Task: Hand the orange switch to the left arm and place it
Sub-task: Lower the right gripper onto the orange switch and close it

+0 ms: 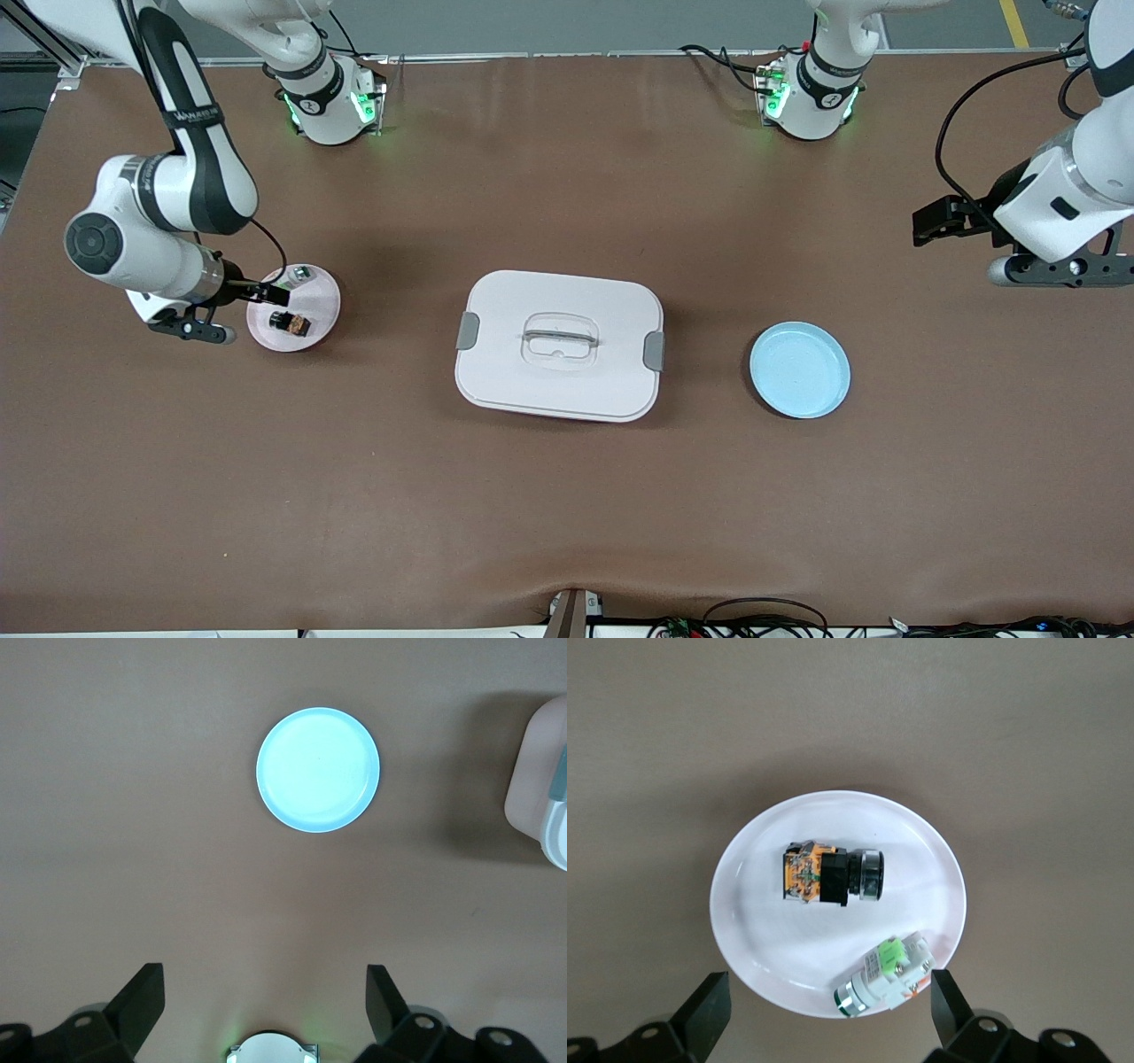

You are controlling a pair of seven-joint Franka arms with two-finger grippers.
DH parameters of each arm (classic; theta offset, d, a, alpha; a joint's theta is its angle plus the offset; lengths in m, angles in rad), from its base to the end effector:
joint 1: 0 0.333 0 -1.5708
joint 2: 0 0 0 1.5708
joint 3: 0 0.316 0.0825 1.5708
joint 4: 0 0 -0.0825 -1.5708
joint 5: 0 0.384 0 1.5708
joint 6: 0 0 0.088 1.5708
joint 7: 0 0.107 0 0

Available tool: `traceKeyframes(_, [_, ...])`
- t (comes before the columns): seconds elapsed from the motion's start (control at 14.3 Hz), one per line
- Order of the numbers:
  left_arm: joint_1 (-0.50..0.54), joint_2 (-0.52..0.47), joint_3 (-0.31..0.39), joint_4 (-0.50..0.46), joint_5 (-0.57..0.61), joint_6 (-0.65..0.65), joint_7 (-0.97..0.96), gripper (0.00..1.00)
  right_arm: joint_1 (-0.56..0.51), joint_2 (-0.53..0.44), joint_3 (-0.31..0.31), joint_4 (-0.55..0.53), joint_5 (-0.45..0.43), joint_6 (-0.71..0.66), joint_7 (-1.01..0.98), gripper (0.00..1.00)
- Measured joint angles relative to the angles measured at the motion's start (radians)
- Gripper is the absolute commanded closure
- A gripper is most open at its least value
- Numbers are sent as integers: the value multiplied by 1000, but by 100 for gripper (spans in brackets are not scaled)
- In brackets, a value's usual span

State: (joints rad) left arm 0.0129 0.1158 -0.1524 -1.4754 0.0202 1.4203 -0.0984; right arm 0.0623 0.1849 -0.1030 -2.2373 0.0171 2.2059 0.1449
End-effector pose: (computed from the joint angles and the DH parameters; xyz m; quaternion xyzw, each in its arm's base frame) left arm 0.5677 -0.0721 0.5923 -0.9962 0.0201 0.0839 0.0113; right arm 0.5169 -0.0207 0.2711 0.9894 -0.0980 -0.1071 0.0088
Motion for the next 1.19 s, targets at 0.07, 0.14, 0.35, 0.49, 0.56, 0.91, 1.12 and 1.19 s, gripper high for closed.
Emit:
traceKeyframes(0.07, [0,2,0,0,0,0,0,0,0,19,0,9,0,5,0,0])
traceKeyframes(0.14, [0,3,-1,1,0,1,0,0,0,36,0,22,0,8,0,0])
traceKeyframes(0.35, [-2,3,-3,2,0,8,0,0,-2,91,-3,69,0,8,0,0])
traceKeyframes(0.49, [-3,5,-3,5,0,17,1,0,-3,127,-5,99,0,8,0,0])
traceKeyframes(0.56, [-4,6,-4,9,0,20,3,0,-3,141,-6,112,1,8,0,0])
traceKeyframes(0.91, [-7,6,-5,21,-2,21,4,0,-3,189,-6,132,1,25,1,0])
traceKeyframes(1.12, [-8,6,-6,21,-3,21,4,0,-3,212,-6,132,1,37,2,0])
traceKeyframes(1.19, [-9,6,-6,22,-3,21,4,0,-3,219,-6,132,1,38,3,0])
